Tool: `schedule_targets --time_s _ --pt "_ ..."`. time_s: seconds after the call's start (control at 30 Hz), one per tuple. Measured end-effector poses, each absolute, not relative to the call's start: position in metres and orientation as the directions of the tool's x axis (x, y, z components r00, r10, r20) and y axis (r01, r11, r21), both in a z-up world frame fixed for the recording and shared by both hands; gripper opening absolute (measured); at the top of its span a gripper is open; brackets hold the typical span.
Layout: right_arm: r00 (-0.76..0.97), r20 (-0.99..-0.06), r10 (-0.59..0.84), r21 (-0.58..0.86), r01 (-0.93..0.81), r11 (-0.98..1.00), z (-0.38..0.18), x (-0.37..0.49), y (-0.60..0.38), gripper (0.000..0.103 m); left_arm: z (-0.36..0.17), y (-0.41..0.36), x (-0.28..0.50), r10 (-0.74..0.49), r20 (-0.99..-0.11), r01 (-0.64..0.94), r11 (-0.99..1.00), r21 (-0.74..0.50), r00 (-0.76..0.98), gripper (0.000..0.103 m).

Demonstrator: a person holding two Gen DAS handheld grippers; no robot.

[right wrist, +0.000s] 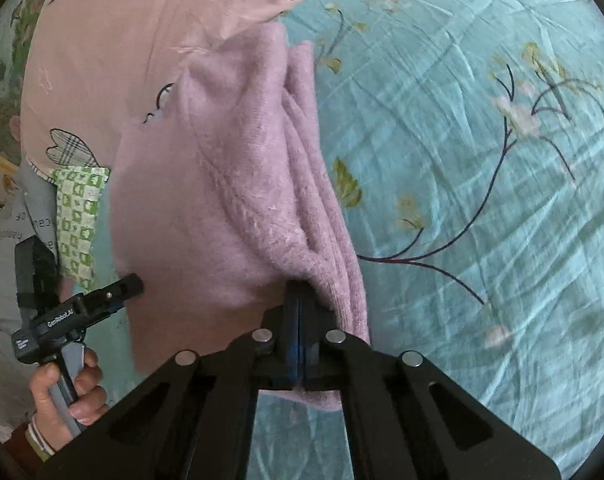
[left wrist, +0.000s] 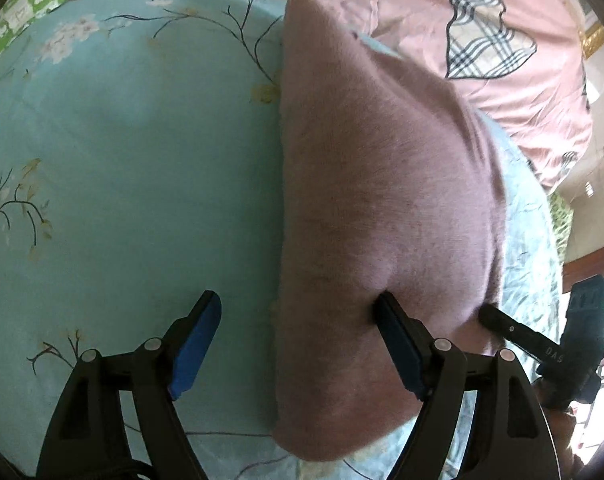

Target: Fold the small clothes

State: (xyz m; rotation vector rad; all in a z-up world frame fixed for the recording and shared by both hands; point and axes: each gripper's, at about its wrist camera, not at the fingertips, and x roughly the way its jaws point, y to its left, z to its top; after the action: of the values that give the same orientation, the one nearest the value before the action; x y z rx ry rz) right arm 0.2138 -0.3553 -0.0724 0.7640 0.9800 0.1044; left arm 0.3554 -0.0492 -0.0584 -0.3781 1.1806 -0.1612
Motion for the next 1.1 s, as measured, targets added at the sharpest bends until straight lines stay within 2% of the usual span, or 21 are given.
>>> schedule_targets --time_s 0.1,0.13,0.2,0.23,0.27,0.53,0.7,0.73,0.77,0.8,0.87,0.93,1.1 --pt "0.598 -0.672 0.436 0.662 0.220 0.717 -0.056 0.211 -0.357 0.005 -0.052 -0.043 0.353 -0.353 -0.846 -0.074 0.907 -0.414 0.399 0.081" --pt "0.611 -0.663 0.432 0.661 0.208 0.721 -0.050 0.210 -0.361 0.012 -0.051 -0.042 0.355 -0.362 -0.840 -0.077 0.902 -0.426 0.403 0.081" --pt "0.639 -0.646 0.417 0.662 0.198 0.723 -0.039 0.213 -0.367 0.037 -0.051 -0.039 0.360 -0.383 -0.828 -0.082 0.889 -0.451 0.409 0.081" --pt "0.657 -0.636 0.406 0.664 0.197 0.721 -0.035 0.216 -0.370 0.058 -0.051 -0.039 0.364 -0.394 -0.822 -0.083 0.882 -0.464 0.411 0.083" --pt "0.671 -0.628 0.394 0.663 0.197 0.722 -0.033 0.219 -0.371 0.063 -0.052 -0.040 0.369 -0.400 -0.820 -0.085 0.878 -0.471 0.410 0.084" --pt "0.613 -0.654 0.444 0.671 0.199 0.714 -0.064 0.283 -0.384 0.063 -0.074 -0.037 0.411 -0.444 -0.807 -0.090 0.853 -0.513 0.389 0.095" --pt "0.591 -0.631 0.502 0.717 0.197 0.669 -0.089 0.304 -0.390 0.061 -0.084 -0.039 0.419 -0.457 -0.790 -0.058 0.851 -0.522 0.410 0.095" --pt "0.595 -0.619 0.513 0.730 0.196 0.654 -0.092 0.305 -0.391 0.060 -0.084 -0.041 0.420 -0.463 -0.784 -0.045 0.850 -0.526 0.414 0.089" --pt "0.596 -0.612 0.521 0.738 0.194 0.646 -0.093 0.305 -0.391 0.054 -0.084 -0.041 0.420 -0.507 -0.757 -0.019 0.826 -0.563 0.412 0.068" --pt "0.589 -0.600 0.541 0.752 0.187 0.631 -0.095 0.306 -0.389 0.048 -0.085 -0.042 0.421 -0.555 -0.731 -0.008 0.794 -0.608 0.397 0.058" --pt "0.578 -0.584 0.570 0.776 0.190 0.602 -0.097 0.307 -0.388 0.034 -0.083 -0.040 0.422 -0.567 -0.721 -0.020 0.781 -0.625 0.400 0.052" --pt "0.587 -0.571 0.574 0.786 0.189 0.588 -0.092 0.302 -0.386 0.029 -0.073 -0.038 0.416 -0.571 -0.708 0.001 0.778 -0.628 0.414 0.047" --pt "0.616 -0.528 0.585 0.808 0.152 0.569 -0.056 0.285 -0.374 0.026 -0.039 -0.020 0.389 -0.592 -0.660 0.019 0.751 -0.660 0.462 0.041"
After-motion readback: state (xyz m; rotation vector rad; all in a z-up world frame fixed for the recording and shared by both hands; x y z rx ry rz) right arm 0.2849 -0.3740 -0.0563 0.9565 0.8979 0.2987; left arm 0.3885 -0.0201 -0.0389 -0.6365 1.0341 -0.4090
